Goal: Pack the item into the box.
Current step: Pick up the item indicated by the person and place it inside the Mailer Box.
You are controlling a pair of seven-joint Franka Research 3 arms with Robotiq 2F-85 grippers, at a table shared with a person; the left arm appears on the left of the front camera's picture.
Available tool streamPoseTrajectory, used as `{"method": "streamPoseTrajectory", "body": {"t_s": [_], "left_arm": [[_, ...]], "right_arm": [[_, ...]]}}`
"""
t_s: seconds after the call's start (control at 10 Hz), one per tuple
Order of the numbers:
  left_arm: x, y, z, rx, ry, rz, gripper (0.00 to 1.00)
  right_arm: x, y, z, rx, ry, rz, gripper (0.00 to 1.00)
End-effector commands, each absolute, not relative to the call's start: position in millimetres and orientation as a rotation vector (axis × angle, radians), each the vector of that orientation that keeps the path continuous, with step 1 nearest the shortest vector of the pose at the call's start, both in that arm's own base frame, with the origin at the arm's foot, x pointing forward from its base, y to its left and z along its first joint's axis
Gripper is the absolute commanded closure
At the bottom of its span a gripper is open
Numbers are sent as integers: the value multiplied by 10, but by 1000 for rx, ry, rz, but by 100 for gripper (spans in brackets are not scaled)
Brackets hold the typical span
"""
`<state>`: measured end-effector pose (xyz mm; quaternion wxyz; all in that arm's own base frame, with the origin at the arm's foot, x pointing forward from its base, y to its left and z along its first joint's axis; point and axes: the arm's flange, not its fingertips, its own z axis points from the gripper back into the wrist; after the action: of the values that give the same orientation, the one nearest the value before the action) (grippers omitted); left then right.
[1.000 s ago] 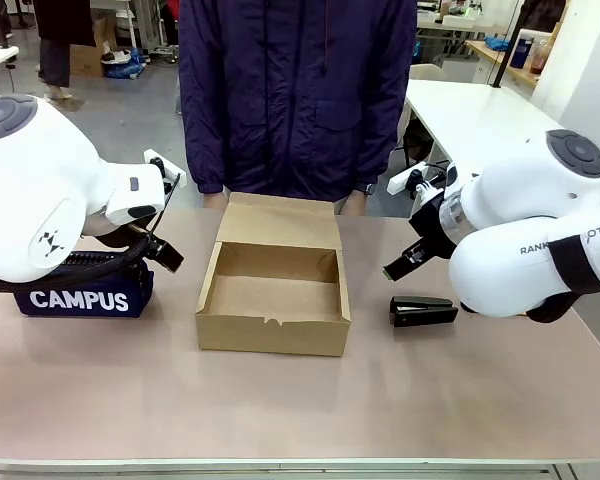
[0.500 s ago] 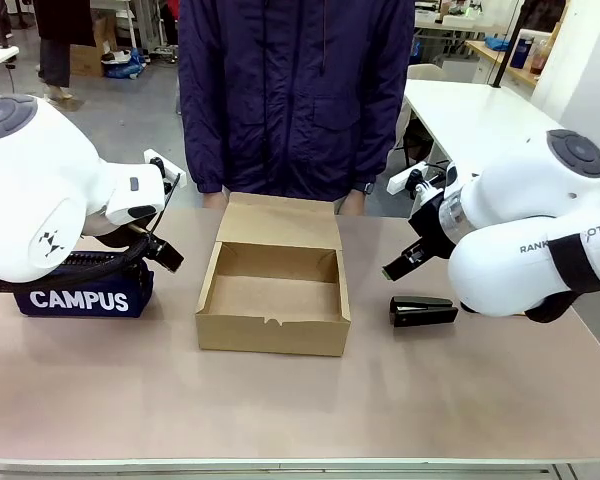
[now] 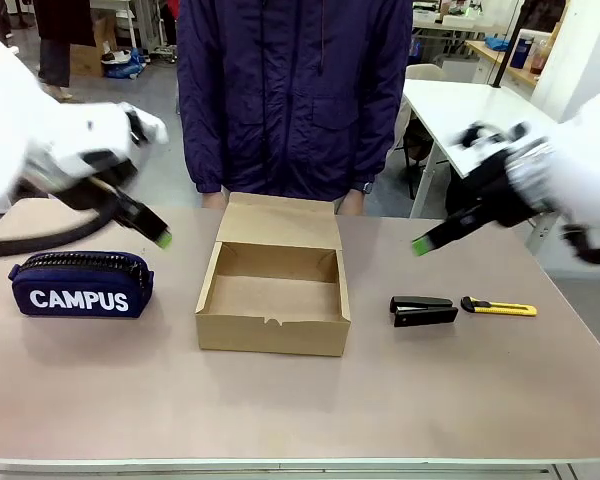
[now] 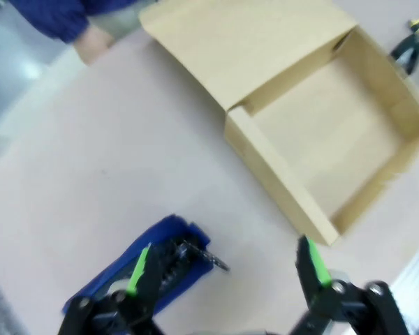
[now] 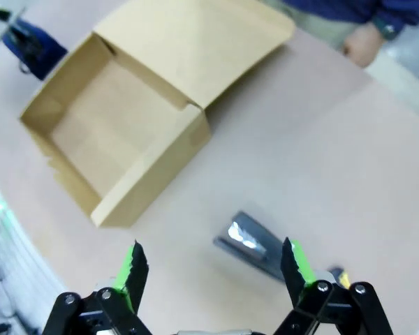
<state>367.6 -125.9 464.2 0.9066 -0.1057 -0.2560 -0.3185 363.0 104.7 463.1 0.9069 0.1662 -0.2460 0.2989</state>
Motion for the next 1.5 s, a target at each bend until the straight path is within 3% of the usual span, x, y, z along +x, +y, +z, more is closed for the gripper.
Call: {"method": "streamPoseTrajectory", "body": {"t_s": [0.0, 0.3, 0.5, 0.8, 1.1, 1.3, 1.4], "left_arm": [[3184, -649, 5014, -370, -615, -591, 0], [3134, 291, 5164, -713, -553, -377, 0], [3138, 1154, 4913, -885, -553, -157, 0], [2868, 2026, 4453, -1061, -649, 100, 0], [2830, 1732, 4113, -1134, -725, 120, 0], [2899, 1591, 4099, -1055, -828, 146, 0], [2991, 2020, 4270, -1128, -725, 160, 0]], "right_arm": [[3063, 200, 4660, 501, -478, 576, 0], [2965, -916, 4589, 768, -474, 264, 0], [2823, -1737, 4469, 998, -557, 50, 0], [2788, -2469, 4206, 1178, -581, -116, 0], [2916, -2706, 3975, 1272, -611, -201, 0], [2922, -2649, 3941, 1174, -702, -278, 0], [2872, -2622, 3966, 1254, -606, -237, 0]]}}
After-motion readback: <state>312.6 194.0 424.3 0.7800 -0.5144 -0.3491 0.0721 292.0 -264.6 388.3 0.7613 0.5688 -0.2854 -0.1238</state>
